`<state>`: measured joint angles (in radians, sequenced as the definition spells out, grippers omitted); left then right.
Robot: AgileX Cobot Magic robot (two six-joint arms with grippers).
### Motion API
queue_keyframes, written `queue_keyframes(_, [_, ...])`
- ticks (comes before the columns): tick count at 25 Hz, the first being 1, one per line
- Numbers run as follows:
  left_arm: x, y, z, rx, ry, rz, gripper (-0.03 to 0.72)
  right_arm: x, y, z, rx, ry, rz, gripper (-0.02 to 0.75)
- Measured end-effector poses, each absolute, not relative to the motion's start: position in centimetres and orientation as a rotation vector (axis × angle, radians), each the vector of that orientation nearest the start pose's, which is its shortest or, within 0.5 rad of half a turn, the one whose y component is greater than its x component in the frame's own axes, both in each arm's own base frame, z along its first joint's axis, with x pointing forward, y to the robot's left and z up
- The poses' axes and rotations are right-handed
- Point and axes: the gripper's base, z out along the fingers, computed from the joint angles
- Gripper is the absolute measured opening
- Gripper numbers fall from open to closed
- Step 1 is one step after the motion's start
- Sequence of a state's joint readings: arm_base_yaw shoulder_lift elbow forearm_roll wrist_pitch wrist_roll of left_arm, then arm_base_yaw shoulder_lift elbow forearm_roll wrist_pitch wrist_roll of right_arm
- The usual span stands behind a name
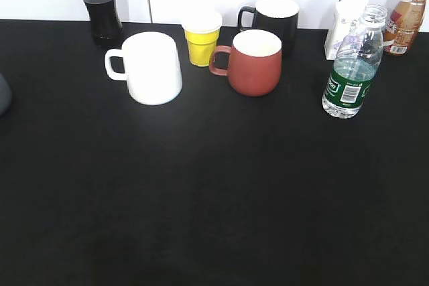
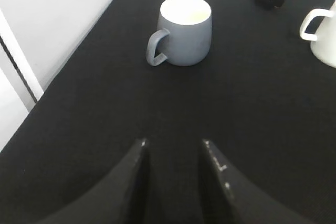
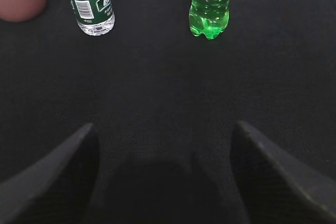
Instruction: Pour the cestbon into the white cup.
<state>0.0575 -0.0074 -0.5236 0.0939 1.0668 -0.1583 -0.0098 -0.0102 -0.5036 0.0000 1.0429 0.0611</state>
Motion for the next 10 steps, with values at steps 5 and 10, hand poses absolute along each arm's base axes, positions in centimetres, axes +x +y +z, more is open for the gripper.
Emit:
queue_keyframes(5, [-0.97,0.69,28.35,-0.224,2.004,0.048,0.244,-0.62,0.01,27.97,0.071,2.012,0.033,0.594])
queue_keyframes(10, [-0.97,0.69,28.35,-0.224,2.004,0.048,0.244,-0.62,0.01,27.97,0.071,2.012,0.033,0.594])
